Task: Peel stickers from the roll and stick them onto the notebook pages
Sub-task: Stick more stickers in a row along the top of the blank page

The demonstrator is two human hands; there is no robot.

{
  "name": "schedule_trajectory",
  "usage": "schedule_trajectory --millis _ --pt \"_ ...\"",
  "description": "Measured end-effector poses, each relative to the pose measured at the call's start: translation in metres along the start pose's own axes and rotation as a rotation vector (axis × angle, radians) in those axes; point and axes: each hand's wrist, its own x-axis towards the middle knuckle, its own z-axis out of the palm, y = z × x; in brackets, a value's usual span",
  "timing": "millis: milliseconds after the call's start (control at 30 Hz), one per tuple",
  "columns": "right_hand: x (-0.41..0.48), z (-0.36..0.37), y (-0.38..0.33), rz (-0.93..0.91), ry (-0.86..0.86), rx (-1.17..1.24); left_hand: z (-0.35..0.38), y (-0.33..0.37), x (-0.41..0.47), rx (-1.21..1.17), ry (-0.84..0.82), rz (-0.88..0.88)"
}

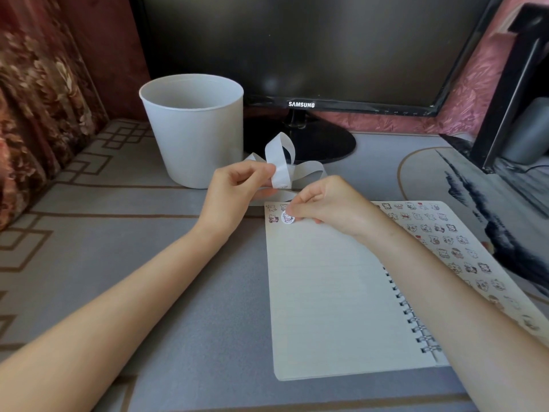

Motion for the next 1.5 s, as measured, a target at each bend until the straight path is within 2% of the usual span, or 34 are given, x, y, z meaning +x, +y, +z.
schedule_trajectory --millis 1500 --pt "0.0051 0.006 0.0052 -0.029 0.057 -0.043 -0.0001 -0.0018 0.0009 0.021 -0.009 0.001"
